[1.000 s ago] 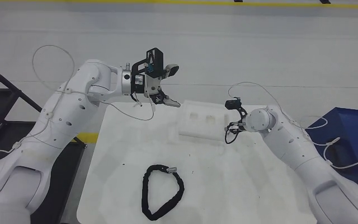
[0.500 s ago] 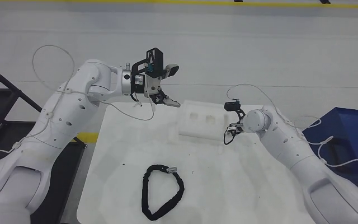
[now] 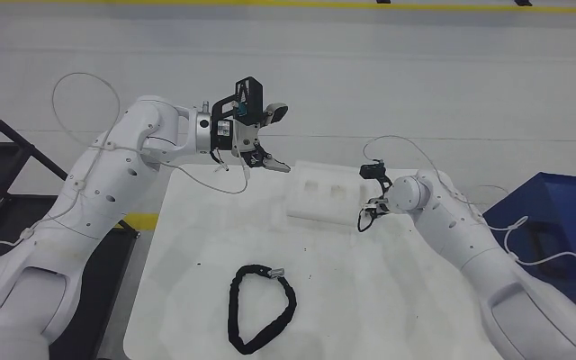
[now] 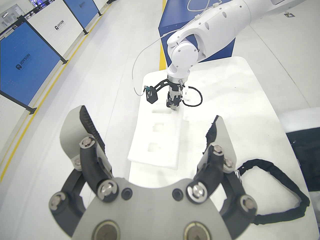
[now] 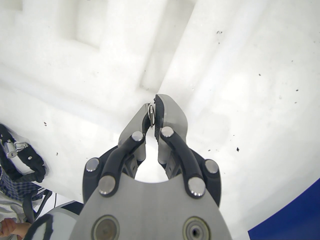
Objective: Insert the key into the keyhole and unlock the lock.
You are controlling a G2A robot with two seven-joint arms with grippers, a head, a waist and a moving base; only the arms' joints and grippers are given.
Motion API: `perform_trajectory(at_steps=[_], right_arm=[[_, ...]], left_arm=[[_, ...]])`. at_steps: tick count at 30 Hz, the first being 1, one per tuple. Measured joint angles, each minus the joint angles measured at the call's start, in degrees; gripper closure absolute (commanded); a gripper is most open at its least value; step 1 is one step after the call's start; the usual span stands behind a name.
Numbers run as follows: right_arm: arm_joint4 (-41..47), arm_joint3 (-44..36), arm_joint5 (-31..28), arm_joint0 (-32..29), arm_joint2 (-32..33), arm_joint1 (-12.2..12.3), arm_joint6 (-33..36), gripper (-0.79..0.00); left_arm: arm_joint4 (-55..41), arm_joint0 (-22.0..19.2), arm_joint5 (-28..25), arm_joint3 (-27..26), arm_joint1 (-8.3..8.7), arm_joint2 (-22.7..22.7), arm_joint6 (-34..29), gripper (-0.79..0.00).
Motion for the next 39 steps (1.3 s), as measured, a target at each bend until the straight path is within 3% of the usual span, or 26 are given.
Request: perform_trajectory(at_steps=[10, 19, 31, 39], right_arm=[[-3.0, -3.95, 2.44, 0.14, 2.18, 0.9, 1.73, 0.0], [-6.12, -19.46, 5.31, -4.78, 9.63, 5.12, 6.16, 0.0], [-5.17, -53.7, 4.47, -23.72, 29.6, 12.19, 11.78, 0.0], [-1.09, -67.6, 1.42, -35.19, 39.92, 13.87, 5.47, 0.0]], left_arm=[[0.0, 0.0, 0.0, 0.0, 0.0, 0.0, 0.0, -0.785], [0.0, 0.0, 0.0, 0.0, 0.0, 0.0, 0.0, -0.785], [0.0, 0.0, 0.0, 0.0, 0.0, 0.0, 0.0, -0.785], [0.0, 0.0, 0.0, 0.0, 0.0, 0.0, 0.0, -0.785]])
